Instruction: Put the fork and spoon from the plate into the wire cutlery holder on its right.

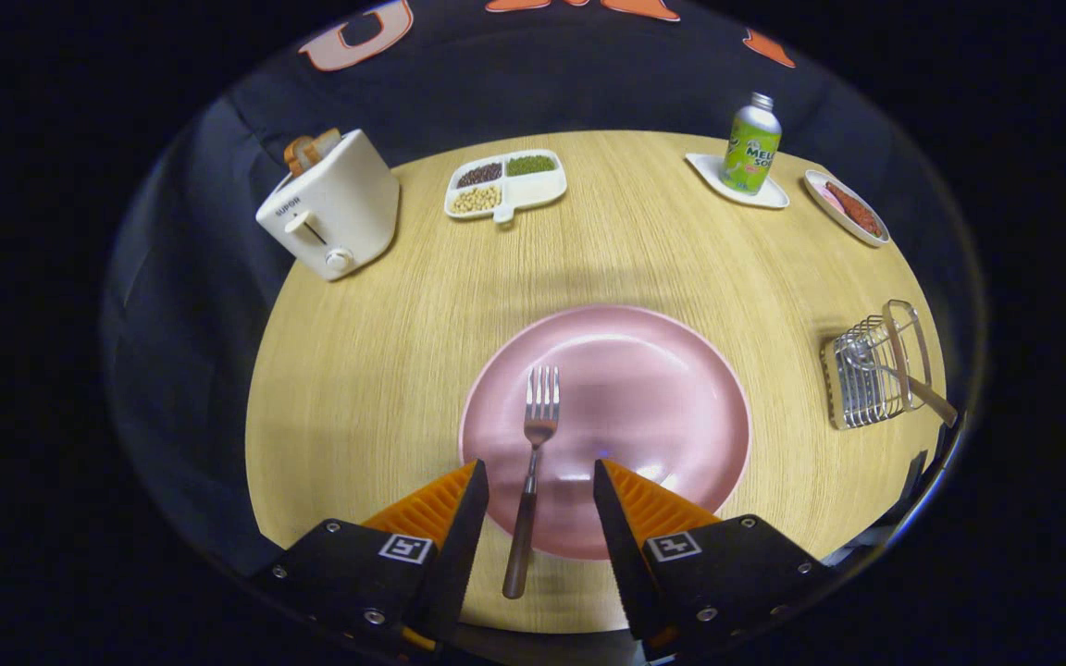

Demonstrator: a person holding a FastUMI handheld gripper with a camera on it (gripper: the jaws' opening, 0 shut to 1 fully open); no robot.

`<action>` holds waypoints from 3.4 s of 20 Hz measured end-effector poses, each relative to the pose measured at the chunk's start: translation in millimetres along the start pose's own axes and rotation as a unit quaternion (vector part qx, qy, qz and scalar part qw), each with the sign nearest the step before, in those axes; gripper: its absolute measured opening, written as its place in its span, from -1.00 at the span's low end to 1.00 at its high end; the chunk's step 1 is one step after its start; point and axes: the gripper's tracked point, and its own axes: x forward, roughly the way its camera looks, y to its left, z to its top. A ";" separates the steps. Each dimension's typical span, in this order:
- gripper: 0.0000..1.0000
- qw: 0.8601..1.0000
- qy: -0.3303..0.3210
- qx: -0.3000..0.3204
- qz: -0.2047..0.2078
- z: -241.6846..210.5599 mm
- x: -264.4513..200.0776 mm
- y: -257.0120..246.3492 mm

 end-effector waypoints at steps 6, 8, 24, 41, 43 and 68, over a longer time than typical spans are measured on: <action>-0.11 0.996 0.081 -0.013 -0.025 -21.4 21.4 -4.2; -0.25 0.993 0.110 -0.014 -0.034 -30.5 25.5 -7.4; -0.90 0.998 0.061 0.003 0.021 -8.1 -31.8 -46.8; -0.91 0.998 0.015 0.046 -0.037 13.2 -106.0 -215.2; -0.91 0.998 0.015 0.044 -0.042 14.7 -109.2 -228.5; -0.81 0.997 0.013 0.057 -0.046 42.0 -94.9 -284.7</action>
